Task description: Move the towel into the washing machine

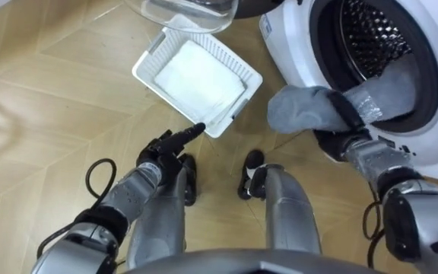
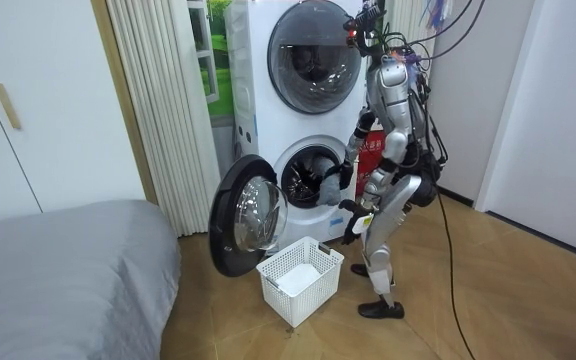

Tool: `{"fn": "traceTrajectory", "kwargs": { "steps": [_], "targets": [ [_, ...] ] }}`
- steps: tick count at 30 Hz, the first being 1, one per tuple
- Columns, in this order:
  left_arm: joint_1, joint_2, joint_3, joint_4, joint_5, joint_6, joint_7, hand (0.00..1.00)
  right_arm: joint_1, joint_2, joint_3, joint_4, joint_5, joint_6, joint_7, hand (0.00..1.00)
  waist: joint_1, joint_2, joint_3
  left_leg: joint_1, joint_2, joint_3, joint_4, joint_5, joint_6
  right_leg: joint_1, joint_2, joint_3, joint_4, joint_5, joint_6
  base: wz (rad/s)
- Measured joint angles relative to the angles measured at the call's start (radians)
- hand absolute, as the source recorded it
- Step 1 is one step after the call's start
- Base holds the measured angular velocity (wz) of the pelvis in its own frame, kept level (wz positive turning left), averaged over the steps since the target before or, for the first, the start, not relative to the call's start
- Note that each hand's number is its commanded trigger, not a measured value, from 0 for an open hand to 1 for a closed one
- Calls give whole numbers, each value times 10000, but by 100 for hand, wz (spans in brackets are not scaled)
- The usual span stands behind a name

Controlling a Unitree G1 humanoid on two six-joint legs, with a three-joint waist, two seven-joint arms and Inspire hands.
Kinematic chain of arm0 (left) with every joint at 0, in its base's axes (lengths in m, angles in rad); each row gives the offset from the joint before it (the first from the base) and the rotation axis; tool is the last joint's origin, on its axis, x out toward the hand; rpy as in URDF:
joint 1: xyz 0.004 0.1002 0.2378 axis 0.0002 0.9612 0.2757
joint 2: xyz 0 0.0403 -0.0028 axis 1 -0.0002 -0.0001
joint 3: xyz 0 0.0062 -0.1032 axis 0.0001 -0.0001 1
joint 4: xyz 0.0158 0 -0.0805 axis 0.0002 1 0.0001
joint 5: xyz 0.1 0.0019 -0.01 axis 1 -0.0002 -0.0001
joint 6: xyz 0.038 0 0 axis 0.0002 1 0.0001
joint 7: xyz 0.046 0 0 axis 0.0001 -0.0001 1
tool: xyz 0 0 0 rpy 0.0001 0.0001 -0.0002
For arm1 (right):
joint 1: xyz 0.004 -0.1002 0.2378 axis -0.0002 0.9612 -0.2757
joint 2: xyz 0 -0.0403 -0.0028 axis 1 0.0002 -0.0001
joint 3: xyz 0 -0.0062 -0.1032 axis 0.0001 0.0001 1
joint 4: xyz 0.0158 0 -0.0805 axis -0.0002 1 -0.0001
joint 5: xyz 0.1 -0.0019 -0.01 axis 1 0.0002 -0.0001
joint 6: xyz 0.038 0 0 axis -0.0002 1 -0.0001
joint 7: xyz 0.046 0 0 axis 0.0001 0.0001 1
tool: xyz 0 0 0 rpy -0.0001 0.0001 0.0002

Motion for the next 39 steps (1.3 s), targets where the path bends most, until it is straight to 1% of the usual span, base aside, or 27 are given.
{"fn": "traceTrajectory", "kwargs": {
  "steps": [1,2,3,4,5,6,7,8,9,10,12,15,17,18,19,20,21,23,24,26,27,28,29,30,32,35,39],
  "targets": [
    [60,57,7,-151,2,0,89,0,-98,-143,-121,-23,192,5,-207,100,-6,-34,1,-60,14,-8,76,-3,3,-41,-11,-12,72,-6,-9,0],
    [109,101,6,-291,2,-35,185,0,-170,-255,-342,-205,428,3,-504,100,17,-126,-3,-73,25,29,106,-8,9,-92,-7,6,116,-13,-15,0],
    [148,149,10,-402,-4,-58,236,0,-189,-292,-402,-425,472,3,-686,100,0,-176,-5,-74,28,56,107,-8,8,-115,-9,21,131,-13,-16,-7],
    [231,280,12,-643,-10,-76,354,0,-214,-366,-513,-900,630,-1,-963,100,-55,-249,-3,-73,27,89,116,-8,9,-147,-6,69,172,-13,-17,-4],
    [306,343,5,-778,-10,-89,445,0,-371,-459,-689,-1124,869,-3,-1216,100,-133,-276,0,-71,15,87,124,-5,11,-146,-13,73,187,-13,-17,0],
    [349,366,5,-864,-9,-100,530,0,-508,-495,-747,-1171,945,-6,-1394,100,-180,-285,0,-70,6,85,136,-4,14,-147,-17,80,206,-13,-16,0],
    [466,378,9,-1069,21,-147,667,0,-744,-536,-972,-1329,1078,-5,-1776,100,-281,-356,3,-66,-33,91,132,8,31,-172,-81,76,259,-23,-14,9],
    [633,378,16,-1290,77,-306,757,0,-919,-561,-1203,-1523,1214,-4,-2126,89,-401,-380,6,-93,-59,90,137,32,66,-184,-138,61,299,-48,2,12],
    [670,377,35,-1382,101,-372,789,0,-1015,-566,-1289,-1566,1314,-5,-2273,0,-474,-387,3,-107,-65,89,139,37,77,-184,-150,55,301,-57,15,13],
    [725,374,65,-1532,112,-476,805,0,-1173,-564,-1480,-1580,1571,-5,-2527,0,-537,-428,-10,-142,-77,89,159,36,83,-204,-172,44,313,-65,29,10],
    [725,333,126,-1661,104,-565,830,0,-1239,-565,-1634,-1709,1911,-15,-2931,0,-583,-444,-12,-284,-64,90,240,25,108,-276,-180,6,323,-73,53,7],
    [727,305,91,-1778,123,-841,907,0,-1360,-566,-1704,-1905,2171,-204,-3473,0,-652,-450,-15,-496,-57,127,389,-26,191,-472,-229,3,444,-84,84,0],
    [735,282,113,-1834,326,-1043,1001,0,-1475,-565,-1955,-1939,2358,-465,-3832,0,-736,-447,-15,-629,-55,134,442,-37,222,-552,-289,-43,464,-88,111,6],
    [734,263,118,-1836,399,-1078,1005,0,-1478,-566,-2060,-1935,2417,-538,-3923,0,-744,-447,-15,-643,-55,134,474,-46,237,-547,-290,-63,467,-98,127,10],
    [732,230,116,-1836,521,-1167,1015,0,-1481,-573,-2265,-1931,2524,-704,-4094,0,-744,-444,-17,-649,-54,135,519,-65,269,-530,-308,-77,481,-120,165,8],
    [730,181,114,-1835,561,-1232,1018,0,-1492,-574,-2267,-1924,2581,-951,-4206,0,-731,-437,-18,-655,-59,164,519,-76,288,-524,-332,-80,480,-126,192,6],
    [731,179,115,-1836,574,-1260,1021,0,-1488,-574,-2267,-1916,2660,-1051,-4243,0,-715,-435,-19,-657,-57,174,523,-82,298,-520,-335,-81,474,-122,202,0],
    [731,149,107,-1838,576,-1332,1071,0,-1477,-574,-2267,-1909,2760,-1388,-4327,0,-650,-426,-19,-657,-54,207,497,-98,326,-508,-334,-79,442,-103,236,0],
    [731,149,106,-1841,573,-1338,1075,0,-1462,-574,-2268,-1909,2784,-1455,-4324,0,-637,-425,-20,-657,-53,214,493,-102,332,-507,-335,-77,436,-101,239,0],
    [677,167,98,-1886,566,-1344,1090,0,-1414,-582,-2375,-1909,2842,-1765,-4321,0,-585,-403,-24,-634,-56,237,456,-103,342,-494,-347,-72,446,-94,251,0],
    [678,165,97,-1886,566,-1344,1101,0,-1403,-582,-2375,-1909,2843,-1807,-4321,0,-565,-396,-25,-609,-57,249,439,-102,343,-480,-350,-65,445,-93,252,0],
    [674,145,71,-1887,554,-1345,1150,0,-1371,-583,-2375,-1909,2844,-1901,-4321,0,-523,-348,-46,-577,-56,252,418,-102,344,-450,-354,-71,438,-93,252,0],
    [646,135,25,-1887,544,-1348,1190,0,-1362,-582,-2375,-1909,2856,-2003,-4315,0,-493,-312,-47,-529,-61,270,372,-91,362,-424,-370,-74,435,-94,253,0],
    [640,136,-1,-1886,544,-1348,1192,0,-1360,-582,-2374,-1909,2869,-2032,-4308,0,-491,-295,-46,-499,-66,286,339,-80,374,-410,-384,-74,431,-94,253,0],
    [675,88,-34,-1886,542,-1348,1190,0,-1341,-582,-2374,-1908,2899,-2085,-4267,0,-482,-181,-47,-325,-104,332,240,-70,383,-285,-446,-75,416,-102,266,0],
    [673,50,-130,-1886,466,-1349,1168,0,-1304,-582,-2374,-1909,2912,-2122,-4265,0,-485,-141,-49,-118,-183,390,63,-28,409,-174,-532,-41,393,-124,294,0],
    [661,37,-203,-1876,380,-1375,1020,0,-1258,-578,-2372,-1922,2909,-2335,-4289,0,-487,-137,-52,-61,-251,386,-72,16,429,-128,-567,-46,250,-129,316,2]
  ]
}}
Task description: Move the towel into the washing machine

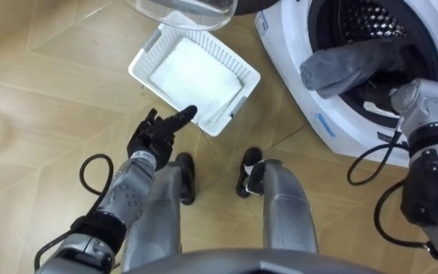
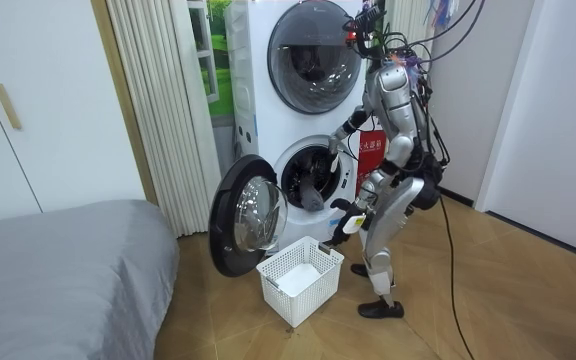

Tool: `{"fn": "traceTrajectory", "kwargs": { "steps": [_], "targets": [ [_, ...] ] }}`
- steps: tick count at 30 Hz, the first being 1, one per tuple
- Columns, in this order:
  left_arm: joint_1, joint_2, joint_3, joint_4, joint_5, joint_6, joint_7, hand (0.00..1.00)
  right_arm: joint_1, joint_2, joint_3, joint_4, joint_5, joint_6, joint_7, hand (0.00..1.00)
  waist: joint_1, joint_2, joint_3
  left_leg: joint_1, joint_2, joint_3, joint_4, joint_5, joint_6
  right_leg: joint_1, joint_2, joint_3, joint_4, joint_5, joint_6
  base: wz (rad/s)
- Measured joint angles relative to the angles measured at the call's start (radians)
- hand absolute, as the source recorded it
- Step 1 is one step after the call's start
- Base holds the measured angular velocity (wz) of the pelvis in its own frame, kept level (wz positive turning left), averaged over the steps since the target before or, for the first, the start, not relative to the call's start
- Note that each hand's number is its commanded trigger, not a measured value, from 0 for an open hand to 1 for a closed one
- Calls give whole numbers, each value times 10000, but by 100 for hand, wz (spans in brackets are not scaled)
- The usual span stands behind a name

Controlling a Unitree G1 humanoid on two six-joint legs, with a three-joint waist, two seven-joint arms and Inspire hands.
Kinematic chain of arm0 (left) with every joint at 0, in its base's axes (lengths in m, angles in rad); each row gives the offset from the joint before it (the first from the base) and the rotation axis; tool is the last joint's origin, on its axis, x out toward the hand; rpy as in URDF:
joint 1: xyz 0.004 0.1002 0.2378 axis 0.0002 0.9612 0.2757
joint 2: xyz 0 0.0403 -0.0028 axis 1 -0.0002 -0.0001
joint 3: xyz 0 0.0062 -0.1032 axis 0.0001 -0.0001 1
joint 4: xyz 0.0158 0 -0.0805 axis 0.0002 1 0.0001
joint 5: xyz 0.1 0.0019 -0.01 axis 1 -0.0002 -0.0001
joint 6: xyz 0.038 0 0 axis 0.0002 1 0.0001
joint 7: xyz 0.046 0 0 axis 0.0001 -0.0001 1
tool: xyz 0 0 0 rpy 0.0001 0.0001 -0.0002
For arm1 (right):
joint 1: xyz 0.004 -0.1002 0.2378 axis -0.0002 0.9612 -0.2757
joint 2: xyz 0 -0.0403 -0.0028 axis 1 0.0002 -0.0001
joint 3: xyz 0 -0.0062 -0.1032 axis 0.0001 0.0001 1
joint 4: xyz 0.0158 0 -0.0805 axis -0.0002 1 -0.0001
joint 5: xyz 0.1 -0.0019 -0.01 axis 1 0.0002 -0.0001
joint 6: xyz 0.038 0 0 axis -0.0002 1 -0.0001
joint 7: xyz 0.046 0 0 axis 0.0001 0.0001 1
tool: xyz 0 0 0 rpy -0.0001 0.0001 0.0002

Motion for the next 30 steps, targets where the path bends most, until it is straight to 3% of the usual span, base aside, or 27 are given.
{"fn": "traceTrajectory", "kwargs": {
  "steps": [4,9,13,16,21,26,30],
  "targets": [
    [-111,8,-16,196,127,-9,-47,0,254,20,66,0,56,-369,-35,0,132,18,5,135,32,-26,-52,3,6,238,33,-83,-67,8,50,5],
    [-202,-14,15,940,561,-7,-83,0,679,240,64,4,148,-717,141,0,423,276,23,849,167,-58,-539,63,-38,1039,225,-225,-747,218,36,-6],
    [-201,8,239,1512,1356,-6,-121,0,1506,555,61,-4,153,-1151,355,0,553,427,-9,1391,256,-103,-1072,189,-128,1694,439,-346,-1473,413,11,-2],
    [-117,20,276,2189,2218,3,-273,0,2149,713,171,376,25,-1126,817,0,562,652,-55,1949,236,-189,-1464,227,-170,2288,512,-445,-1898,458,44,1],
    [466,255,844,3396,4946,-40,-609,0,3665,1132,1244,1640,-2049,-1026,1785,0,612,1013,-266,3339,201,-299,-2650,420,-313,3716,734,-580,-3042,574,135,6],
    [1532,711,1810,4151,6975,-44,-490,0,5088,1215,2529,2829,-5366,-582,2837,0,585,1071,-326,4611,198,-230,-3721,583,-488,4775,971,-581,-3891,658,144,-9],
    [1969,737,1981,4145,8053,-26,-189,0,5669,1217,3321,3358,-7375,-239,3559,0,493,1068,-328,5355,206,-299,-4210,694,-566,5528,1078,-625,-4377,659,144,1]
  ]
}}
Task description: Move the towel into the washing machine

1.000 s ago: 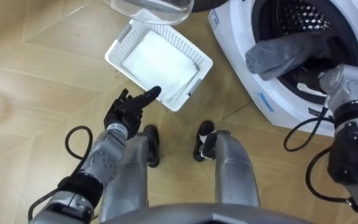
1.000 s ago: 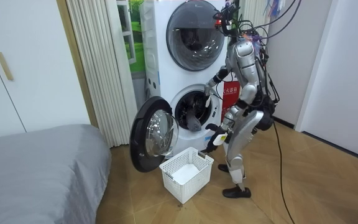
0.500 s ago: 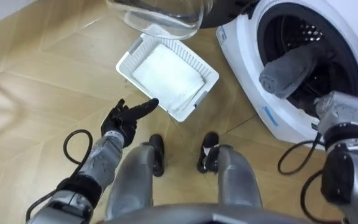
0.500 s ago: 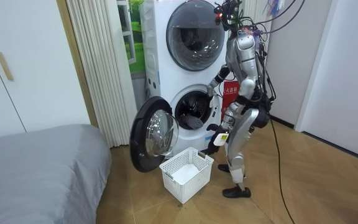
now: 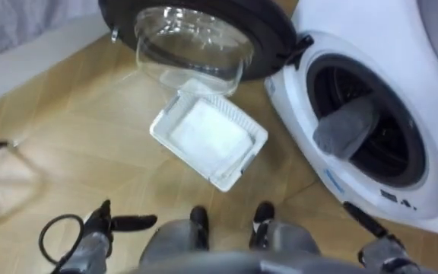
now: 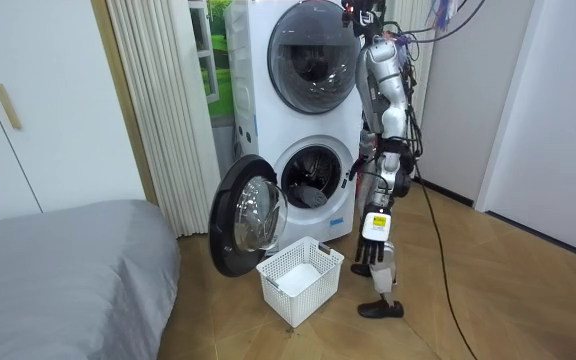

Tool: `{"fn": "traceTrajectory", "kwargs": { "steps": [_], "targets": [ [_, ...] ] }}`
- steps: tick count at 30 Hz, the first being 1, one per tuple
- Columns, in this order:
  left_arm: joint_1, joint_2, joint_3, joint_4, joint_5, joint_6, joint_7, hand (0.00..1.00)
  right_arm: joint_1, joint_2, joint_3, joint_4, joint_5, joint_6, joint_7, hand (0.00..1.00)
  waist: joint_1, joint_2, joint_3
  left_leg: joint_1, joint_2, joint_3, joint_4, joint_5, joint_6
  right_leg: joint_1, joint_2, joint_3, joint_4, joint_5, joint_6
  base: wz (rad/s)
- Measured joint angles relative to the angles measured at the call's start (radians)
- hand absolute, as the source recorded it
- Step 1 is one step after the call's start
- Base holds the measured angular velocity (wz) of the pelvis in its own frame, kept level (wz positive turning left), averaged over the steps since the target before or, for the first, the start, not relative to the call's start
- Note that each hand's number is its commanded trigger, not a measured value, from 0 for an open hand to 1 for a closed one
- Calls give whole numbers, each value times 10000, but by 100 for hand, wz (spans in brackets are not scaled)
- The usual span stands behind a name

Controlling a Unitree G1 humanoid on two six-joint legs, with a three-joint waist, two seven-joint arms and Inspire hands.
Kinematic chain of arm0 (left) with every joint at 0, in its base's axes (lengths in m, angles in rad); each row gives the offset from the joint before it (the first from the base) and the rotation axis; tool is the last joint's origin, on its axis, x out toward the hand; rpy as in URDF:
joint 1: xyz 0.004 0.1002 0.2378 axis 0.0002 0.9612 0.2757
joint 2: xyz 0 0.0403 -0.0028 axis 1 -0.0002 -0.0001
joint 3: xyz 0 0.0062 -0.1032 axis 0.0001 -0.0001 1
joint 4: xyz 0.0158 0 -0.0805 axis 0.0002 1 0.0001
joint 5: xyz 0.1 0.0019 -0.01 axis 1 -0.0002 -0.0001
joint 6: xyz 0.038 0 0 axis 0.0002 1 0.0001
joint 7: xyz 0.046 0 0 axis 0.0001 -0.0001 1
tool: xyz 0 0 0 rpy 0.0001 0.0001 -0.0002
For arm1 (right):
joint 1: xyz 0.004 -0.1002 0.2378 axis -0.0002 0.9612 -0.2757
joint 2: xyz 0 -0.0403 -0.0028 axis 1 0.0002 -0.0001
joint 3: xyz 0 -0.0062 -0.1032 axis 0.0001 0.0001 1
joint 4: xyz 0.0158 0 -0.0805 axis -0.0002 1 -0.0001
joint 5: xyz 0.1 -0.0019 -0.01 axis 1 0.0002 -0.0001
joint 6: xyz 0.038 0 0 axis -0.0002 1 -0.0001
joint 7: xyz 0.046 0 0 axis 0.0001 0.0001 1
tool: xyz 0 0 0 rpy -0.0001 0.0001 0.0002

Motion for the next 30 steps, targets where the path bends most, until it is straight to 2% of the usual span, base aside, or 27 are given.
{"fn": "traceTrajectory", "kwargs": {
  "steps": [2,7,8,11,17,21,26,30],
  "targets": [
    [92,-35,12,-47,362,0,70,0,140,58,188,1,-1117,272,379,0,15,-40,-16,401,7,0,-125,1,-3,420,50,23,-192,-2,3,-2],
    [184,-110,242,-61,1141,-6,186,0,272,111,465,-220,-3080,513,1081,0,-10,-174,-54,1280,-29,22,-524,3,-8,1277,87,5,-512,-19,41,1],
    [349,-95,252,-84,1268,-5,203,0,400,117,501,-321,-3531,582,1255,0,-8,-228,-120,1520,-38,10,-642,2,-9,1535,96,-8,-593,-40,79,6],
    [544,-101,304,-88,1267,82,188,0,604,150,682,-617,-4679,635,1573,0,19,-324,-196,1920,-25,2,-804,-3,-12,1961,169,15,-878,7,121,2],
    [665,-185,783,-49,1486,203,-79,0,595,208,762,-769,-6165,631,2238,0,55,-275,-124,2453,1,11,-1009,-3,-36,2439,231,24,-1001,11,127,0],
    [647,-186,782,-47,1657,321,-232,0,623,149,993,-736,-6261,636,2628,0,42,-259,-101,2776,15,34,-1119,-22,-63,2699,257,46,-1057,11,130,-3],
    [518,-315,1251,-52,2574,371,-474,0,625,173,581,-654,-7081,625,3058,0,7,-234,-82,2962,14,38,-1192,-24,-63,2893,265,63,-1072,3,143,0],
    [510,-339,1370,-52,2769,379,-555,0,616,196,528,-652,-7434,627,3184,0,-2,-267,-64,3162,24,46,-1228,-38,-80,3115,290,82,-1163,2,144,0]
  ]
}}
